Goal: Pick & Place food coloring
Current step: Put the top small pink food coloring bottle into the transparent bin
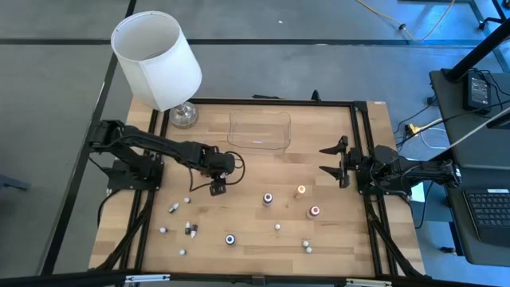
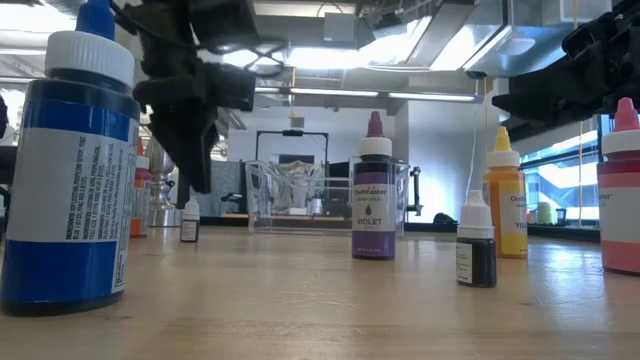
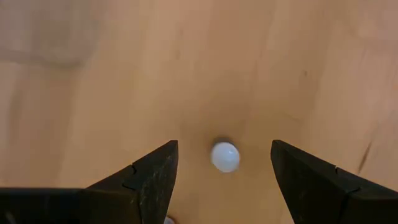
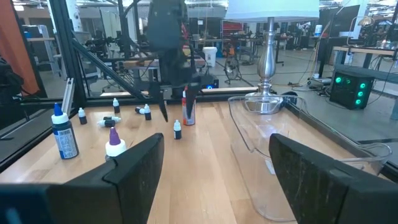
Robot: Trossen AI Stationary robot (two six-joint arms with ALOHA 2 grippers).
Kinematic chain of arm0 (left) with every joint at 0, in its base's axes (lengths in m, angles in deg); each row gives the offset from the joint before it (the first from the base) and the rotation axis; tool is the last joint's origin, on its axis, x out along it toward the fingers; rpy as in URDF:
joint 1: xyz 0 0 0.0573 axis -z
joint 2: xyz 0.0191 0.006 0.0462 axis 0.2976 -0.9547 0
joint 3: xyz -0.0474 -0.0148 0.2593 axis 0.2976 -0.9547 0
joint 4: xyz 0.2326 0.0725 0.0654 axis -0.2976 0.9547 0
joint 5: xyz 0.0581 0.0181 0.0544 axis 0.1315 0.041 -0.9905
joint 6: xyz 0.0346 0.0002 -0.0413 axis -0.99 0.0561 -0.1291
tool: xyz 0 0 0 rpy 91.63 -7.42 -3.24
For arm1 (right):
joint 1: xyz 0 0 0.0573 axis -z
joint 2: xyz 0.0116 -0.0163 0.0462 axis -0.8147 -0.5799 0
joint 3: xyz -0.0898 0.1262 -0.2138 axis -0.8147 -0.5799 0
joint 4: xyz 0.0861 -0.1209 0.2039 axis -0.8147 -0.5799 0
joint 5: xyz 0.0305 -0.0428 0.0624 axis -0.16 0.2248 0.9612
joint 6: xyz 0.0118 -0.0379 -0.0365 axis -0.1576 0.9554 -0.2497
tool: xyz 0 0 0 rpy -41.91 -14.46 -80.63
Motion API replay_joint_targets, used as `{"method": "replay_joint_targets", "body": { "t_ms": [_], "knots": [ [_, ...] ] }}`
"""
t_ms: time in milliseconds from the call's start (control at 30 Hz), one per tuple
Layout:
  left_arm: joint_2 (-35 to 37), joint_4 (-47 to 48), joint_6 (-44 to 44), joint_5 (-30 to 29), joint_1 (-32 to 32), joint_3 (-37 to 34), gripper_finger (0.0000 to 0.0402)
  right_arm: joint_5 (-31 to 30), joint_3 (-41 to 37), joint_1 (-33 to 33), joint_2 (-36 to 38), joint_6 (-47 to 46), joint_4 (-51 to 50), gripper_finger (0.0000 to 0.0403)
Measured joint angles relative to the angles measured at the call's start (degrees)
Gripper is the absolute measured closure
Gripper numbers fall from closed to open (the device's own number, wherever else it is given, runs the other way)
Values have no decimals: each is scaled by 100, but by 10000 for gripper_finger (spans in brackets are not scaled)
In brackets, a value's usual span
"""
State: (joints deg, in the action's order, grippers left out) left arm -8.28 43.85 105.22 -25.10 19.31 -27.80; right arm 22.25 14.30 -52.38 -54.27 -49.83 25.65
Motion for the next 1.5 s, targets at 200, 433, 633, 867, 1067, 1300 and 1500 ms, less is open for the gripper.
{"method": "replay_joint_targets", "body": {
  "t_ms": [200,433,633,867,1067,1300,1500],
  "knots": [
    [-233,36,-90,-1,2,0,162,0,0,2,0,0,0,110],
    [-325,97,-67,-18,4,-5,201,-1,-1,1,0,0,0,110],
    [-325,76,-63,-21,10,-7,233,-1,-1,1,0,0,0,110],
    [-325,76,-63,-18,15,-7,272,-2,-2,0,0,0,0,110],
    [-325,76,63,-15,15,-7,302,0,0,1,0,0,0,110],
    [-325,74,103,-8,15,-7,327,-2,-2,1,0,0,0,110],
    [-322,74,-1,61,15,-7,341,-2,-1,1,0,2,0,110]
  ]
}}
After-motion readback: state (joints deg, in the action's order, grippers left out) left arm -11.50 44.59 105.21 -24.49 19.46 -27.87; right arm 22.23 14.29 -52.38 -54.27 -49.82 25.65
